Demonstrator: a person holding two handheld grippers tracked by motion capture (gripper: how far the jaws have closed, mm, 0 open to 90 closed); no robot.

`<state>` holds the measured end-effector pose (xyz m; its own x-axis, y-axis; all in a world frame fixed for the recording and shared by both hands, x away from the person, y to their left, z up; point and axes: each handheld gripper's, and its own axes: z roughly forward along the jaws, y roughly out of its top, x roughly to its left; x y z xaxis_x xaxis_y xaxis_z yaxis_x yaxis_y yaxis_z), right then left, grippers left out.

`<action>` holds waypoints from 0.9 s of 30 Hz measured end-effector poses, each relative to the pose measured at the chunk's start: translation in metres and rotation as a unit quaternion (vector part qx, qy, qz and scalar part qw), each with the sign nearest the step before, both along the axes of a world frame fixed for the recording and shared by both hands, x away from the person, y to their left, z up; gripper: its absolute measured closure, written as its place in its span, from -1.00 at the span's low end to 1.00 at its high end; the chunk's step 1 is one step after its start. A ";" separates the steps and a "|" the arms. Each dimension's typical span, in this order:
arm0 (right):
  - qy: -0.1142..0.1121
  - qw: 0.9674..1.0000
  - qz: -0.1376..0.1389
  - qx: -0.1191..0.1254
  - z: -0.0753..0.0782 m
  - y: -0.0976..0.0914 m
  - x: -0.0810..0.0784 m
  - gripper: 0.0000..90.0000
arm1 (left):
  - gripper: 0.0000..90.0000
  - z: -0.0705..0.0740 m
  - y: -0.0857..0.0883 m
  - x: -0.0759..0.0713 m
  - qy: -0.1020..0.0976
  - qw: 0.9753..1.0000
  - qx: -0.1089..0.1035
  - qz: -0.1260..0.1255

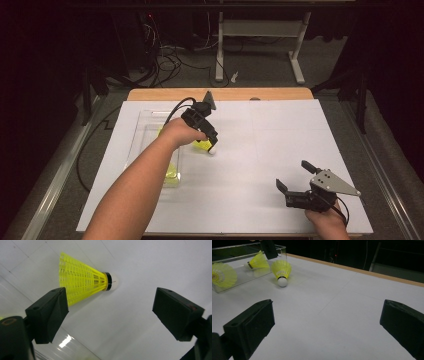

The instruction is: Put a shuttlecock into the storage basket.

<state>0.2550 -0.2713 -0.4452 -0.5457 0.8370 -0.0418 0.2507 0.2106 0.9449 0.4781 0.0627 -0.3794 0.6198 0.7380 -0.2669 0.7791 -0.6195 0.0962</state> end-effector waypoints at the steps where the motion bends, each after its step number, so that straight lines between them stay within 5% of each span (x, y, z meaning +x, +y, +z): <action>1: 0.001 1.000 0.000 0.000 0.000 0.000 0.000 -1.00 | -0.65 -0.002 0.000 0.001 0.000 1.000 -0.003 0.004; 13: 0.002 1.000 0.003 -0.001 0.000 0.001 0.000 -1.00 | -0.43 -0.014 0.004 0.012 0.000 1.000 0.004 0.015; 27: 0.003 1.000 0.003 -0.002 -0.001 0.001 0.001 -1.00 | 0.20 -0.019 0.012 0.016 0.006 1.000 0.004 0.025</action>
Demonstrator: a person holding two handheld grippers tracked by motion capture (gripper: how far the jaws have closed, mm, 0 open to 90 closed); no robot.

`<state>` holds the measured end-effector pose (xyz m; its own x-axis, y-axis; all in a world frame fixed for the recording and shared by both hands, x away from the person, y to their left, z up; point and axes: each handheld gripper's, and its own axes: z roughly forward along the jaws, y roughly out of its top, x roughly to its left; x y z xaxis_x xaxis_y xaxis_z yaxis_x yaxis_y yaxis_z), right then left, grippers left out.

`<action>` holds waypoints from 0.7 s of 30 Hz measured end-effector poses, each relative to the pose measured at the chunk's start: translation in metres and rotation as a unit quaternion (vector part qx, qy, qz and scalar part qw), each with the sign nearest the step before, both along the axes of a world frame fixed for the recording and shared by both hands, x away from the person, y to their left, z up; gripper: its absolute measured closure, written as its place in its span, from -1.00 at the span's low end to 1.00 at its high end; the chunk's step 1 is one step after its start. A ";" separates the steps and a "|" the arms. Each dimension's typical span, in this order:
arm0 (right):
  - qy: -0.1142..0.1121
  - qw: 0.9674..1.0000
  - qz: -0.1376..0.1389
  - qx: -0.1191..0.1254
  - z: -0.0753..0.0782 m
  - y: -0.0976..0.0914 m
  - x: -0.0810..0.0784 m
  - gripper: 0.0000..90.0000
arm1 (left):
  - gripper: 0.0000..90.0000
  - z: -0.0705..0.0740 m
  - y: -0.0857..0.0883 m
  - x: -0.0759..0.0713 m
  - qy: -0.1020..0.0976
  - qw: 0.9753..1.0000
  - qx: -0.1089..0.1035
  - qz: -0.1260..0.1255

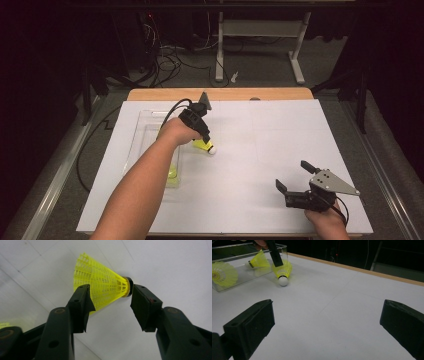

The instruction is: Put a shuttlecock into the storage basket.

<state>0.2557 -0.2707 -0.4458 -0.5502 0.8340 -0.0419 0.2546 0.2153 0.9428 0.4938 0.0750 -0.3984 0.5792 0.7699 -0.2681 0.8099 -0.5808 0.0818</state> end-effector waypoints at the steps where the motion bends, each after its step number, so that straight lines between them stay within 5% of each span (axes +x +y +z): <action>1: 0.000 1.000 0.000 0.000 0.000 0.000 0.000 -1.00 | 0.24 0.000 0.001 0.000 -0.001 1.000 0.004 0.001; 21: -0.001 1.000 0.000 -0.002 0.000 0.000 0.000 -1.00 | 0.67 0.000 0.004 -0.001 -0.013 1.000 0.009 -0.003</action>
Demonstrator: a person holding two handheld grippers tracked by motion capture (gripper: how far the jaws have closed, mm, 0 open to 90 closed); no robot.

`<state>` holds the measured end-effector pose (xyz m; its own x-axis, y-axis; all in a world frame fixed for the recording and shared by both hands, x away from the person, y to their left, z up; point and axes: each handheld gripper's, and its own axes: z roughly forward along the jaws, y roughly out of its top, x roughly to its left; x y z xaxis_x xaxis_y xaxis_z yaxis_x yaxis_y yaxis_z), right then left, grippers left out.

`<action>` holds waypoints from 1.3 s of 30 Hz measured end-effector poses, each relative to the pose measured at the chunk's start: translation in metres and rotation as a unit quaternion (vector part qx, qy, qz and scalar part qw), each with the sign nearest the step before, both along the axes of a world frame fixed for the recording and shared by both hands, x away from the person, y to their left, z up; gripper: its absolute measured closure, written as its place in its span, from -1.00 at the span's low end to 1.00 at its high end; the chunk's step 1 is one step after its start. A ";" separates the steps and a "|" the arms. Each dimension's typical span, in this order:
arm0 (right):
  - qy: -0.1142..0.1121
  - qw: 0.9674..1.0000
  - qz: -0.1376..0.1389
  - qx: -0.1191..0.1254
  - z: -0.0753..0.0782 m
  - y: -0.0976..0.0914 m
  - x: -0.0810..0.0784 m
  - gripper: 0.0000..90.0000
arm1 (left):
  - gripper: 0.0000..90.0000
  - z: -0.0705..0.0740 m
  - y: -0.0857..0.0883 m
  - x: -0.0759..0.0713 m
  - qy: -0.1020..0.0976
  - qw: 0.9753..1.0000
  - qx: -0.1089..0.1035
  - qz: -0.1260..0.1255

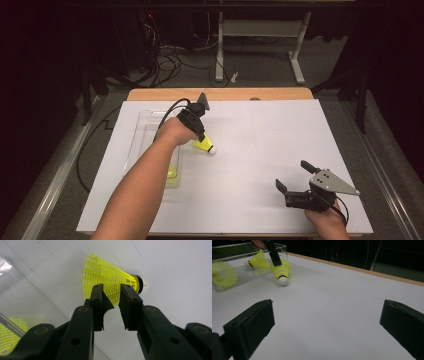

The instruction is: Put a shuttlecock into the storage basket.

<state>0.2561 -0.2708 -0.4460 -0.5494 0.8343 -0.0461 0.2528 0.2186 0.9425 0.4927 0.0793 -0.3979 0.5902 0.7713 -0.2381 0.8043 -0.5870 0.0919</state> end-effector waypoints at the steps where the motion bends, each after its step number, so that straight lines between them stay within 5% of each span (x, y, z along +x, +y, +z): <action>1: 0.001 1.000 0.000 0.000 0.000 0.000 0.000 -1.00 | 0.68 0.000 0.001 0.000 0.000 1.000 -0.002 0.002; 11: -0.001 1.000 0.000 -0.003 0.000 0.001 0.000 -1.00 | 0.97 0.005 0.002 -0.003 0.001 1.000 -0.023 -0.006; 20: -0.001 1.000 0.000 -0.004 0.000 0.001 0.000 -1.00 | 1.00 0.014 0.000 -0.011 -0.003 0.999 -0.044 -0.019; 31: 0.000 1.000 0.001 -0.005 0.000 0.003 -0.001 -1.00 | 1.00 0.048 0.016 -0.024 -0.025 0.997 -0.070 -0.011; 39: 0.000 1.000 0.002 -0.006 0.000 0.004 -0.001 -1.00 | 1.00 0.065 0.035 -0.034 -0.040 0.997 -0.061 0.001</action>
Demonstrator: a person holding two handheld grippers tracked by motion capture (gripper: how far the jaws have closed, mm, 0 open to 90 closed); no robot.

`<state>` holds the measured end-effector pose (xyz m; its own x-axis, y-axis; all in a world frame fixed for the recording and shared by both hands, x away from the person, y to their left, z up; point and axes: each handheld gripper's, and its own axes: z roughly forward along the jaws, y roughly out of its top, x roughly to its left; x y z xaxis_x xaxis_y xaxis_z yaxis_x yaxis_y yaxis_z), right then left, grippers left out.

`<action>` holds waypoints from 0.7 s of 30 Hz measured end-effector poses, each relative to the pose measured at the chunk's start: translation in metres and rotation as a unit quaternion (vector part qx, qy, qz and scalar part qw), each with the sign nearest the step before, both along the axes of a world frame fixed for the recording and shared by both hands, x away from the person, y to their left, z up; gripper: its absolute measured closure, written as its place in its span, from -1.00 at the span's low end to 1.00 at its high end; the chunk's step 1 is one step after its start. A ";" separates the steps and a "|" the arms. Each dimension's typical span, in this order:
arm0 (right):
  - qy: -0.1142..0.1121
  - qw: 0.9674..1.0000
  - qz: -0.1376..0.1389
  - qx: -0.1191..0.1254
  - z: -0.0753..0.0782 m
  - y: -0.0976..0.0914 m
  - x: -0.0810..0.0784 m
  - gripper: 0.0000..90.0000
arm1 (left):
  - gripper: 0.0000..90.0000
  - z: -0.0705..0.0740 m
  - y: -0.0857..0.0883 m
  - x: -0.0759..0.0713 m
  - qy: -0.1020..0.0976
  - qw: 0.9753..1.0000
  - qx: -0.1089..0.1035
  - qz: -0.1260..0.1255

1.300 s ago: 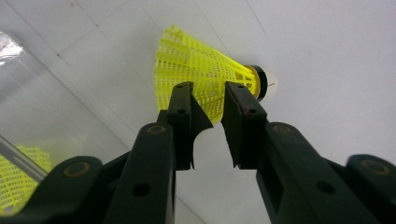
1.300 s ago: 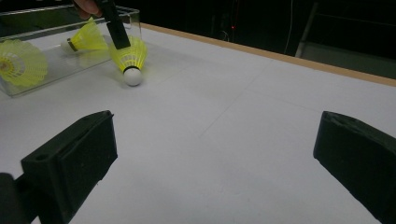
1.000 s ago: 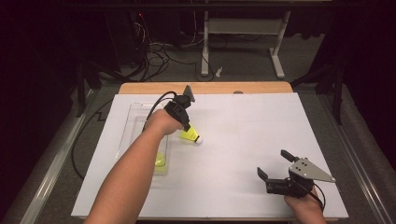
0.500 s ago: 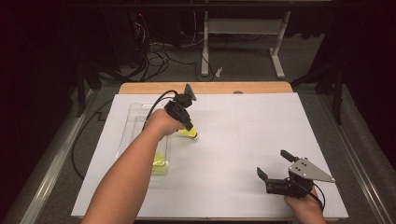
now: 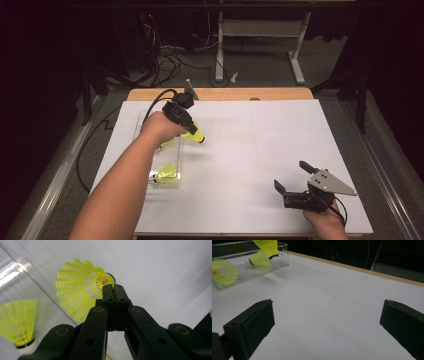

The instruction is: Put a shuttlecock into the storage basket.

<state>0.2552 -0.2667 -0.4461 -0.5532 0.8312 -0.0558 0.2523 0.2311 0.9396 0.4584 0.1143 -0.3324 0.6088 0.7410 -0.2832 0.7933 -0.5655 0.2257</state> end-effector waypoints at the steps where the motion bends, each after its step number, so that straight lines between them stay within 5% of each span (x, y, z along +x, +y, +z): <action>1: 0.000 1.000 0.000 0.000 0.000 0.000 0.000 -1.00 | 1.00 0.004 0.005 -0.001 -0.001 1.000 -0.002 0.009; 13: -0.001 1.000 0.001 -0.003 0.000 0.001 0.000 -1.00 | 1.00 0.036 0.048 -0.013 -0.025 0.999 0.014 0.043; 21: 0.000 1.000 0.000 0.000 0.000 0.001 0.000 -1.00 | 1.00 0.042 0.065 -0.017 -0.036 0.997 0.038 0.059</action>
<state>0.2551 -0.2661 -0.4462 -0.5528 0.8314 -0.0563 0.2525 0.2315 0.9395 0.4409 0.1790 -0.2900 0.5332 0.8261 -0.1824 0.8383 -0.4870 0.2450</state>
